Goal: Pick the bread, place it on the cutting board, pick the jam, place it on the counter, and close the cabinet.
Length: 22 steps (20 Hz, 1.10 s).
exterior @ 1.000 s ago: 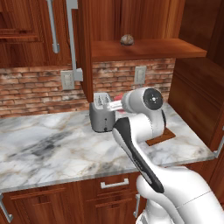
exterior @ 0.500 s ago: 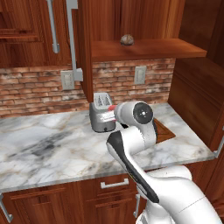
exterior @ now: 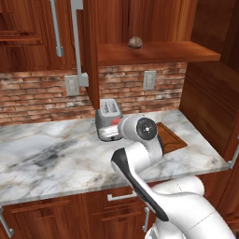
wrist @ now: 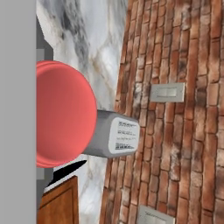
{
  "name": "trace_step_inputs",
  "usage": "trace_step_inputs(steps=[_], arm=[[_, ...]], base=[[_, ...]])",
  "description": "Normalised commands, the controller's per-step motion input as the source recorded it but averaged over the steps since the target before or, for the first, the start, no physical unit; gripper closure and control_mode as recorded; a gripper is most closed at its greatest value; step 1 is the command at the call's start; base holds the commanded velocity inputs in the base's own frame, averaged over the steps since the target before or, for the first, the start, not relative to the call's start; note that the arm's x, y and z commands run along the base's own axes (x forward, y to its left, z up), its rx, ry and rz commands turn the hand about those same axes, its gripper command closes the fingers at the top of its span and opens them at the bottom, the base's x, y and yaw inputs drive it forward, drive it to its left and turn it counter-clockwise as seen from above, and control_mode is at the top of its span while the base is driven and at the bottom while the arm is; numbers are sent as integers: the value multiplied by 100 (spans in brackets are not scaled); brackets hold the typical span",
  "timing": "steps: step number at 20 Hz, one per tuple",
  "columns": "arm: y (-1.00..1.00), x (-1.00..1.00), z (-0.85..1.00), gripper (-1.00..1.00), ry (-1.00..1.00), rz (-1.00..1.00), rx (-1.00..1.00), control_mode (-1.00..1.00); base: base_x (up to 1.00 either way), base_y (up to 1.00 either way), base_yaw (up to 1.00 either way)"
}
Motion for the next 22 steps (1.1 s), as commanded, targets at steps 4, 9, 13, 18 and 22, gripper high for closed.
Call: trace_step_inputs(steps=[4, 9, 13, 18, 22], arm=[[11, 1, -14, 100, 5, 0, 1, -100], [9, 3, -17, 100, 5, 0, 2, -100], [5, 12, -14, 100, 4, 0, 3, -100], [0, 22, -22, 100, 0, 0, 1, -100], [0, 29, -22, 100, 0, 0, 0, -100]], base=[[0, 0, 0], [0, 0, 0], [0, 0, 0], [0, 0, 0], [0, 0, 0]])
